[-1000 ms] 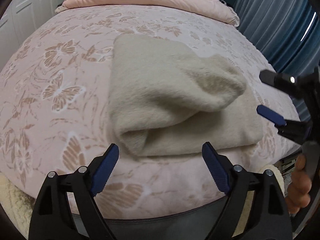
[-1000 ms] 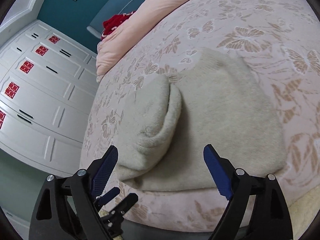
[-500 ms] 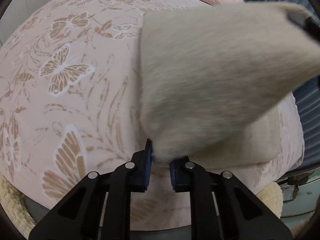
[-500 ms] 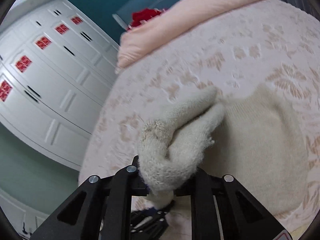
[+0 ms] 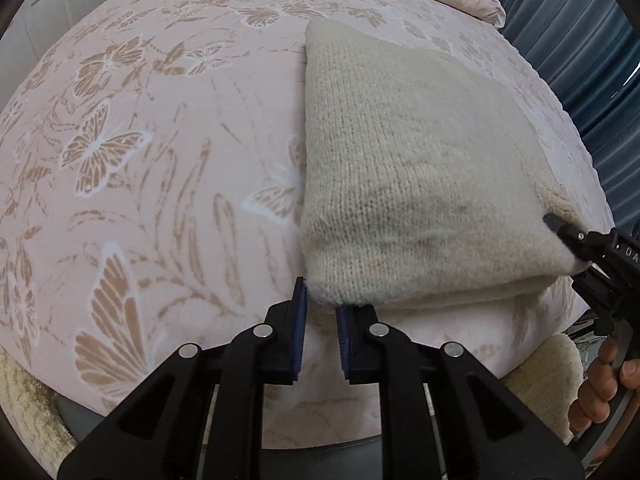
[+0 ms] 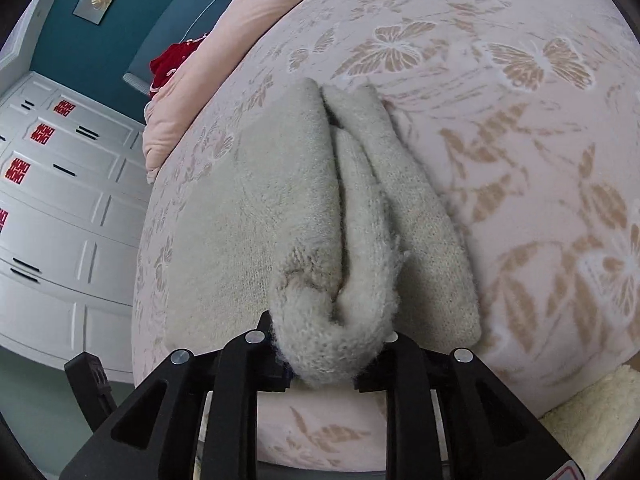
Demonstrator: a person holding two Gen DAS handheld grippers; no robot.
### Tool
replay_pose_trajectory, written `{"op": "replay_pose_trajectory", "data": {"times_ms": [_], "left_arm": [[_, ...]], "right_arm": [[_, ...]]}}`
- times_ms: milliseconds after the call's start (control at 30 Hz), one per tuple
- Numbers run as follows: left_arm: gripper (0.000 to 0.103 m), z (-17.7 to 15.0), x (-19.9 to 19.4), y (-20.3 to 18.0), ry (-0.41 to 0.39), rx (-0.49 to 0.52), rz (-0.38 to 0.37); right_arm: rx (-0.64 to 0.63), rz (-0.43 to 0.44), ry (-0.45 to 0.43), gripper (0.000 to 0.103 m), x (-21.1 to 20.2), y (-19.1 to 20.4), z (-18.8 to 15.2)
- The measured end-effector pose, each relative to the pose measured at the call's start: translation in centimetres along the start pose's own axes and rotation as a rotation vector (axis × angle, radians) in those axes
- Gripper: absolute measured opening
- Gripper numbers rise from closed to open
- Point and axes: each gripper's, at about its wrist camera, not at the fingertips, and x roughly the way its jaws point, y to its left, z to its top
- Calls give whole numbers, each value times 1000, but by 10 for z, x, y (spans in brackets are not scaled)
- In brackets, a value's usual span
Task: Fold small clothes
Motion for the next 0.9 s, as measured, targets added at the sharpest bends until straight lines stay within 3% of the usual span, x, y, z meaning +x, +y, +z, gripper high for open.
{"op": "replay_pose_trajectory", "data": {"times_ms": [100,200,300,367,433,500,567,633,667,733,800,900], "left_arm": [[21,-4,-12,9,-8,-30,-26],[38,-7,-20,21,-22,-67,-39],[38,-12,-31,25,-29,-67,-62],[41,-15,-39,21,-43,-36,-65],[51,-17,-45,14,-62,-2,-57],[54,-17,-47,5,-74,22,-54],[56,-17,-49,-4,-69,62,-45],[62,-19,-53,-9,-81,96,-15],[70,-20,-56,-9,-94,102,0],[74,-21,-58,-9,-106,99,13],[76,-21,-56,-6,-86,87,19],[77,-22,-56,-1,-80,68,29]], "right_arm": [[26,18,-26,34,-10,1,2],[15,37,-59,19,-18,3,3],[-40,86,-160,17,-51,19,0],[-70,50,-205,17,-63,23,-1],[-93,-55,-158,25,-48,7,-1],[-75,-169,4,27,-13,-19,-1],[-1,-98,-49,31,-30,-26,-7],[-35,-157,-141,34,-58,-9,-10],[-81,-198,-194,34,-71,5,-12],[-219,-264,-264,35,-87,43,-11],[-332,-209,-284,35,-94,83,-8],[-471,-86,-189,32,-72,138,-7]]}}
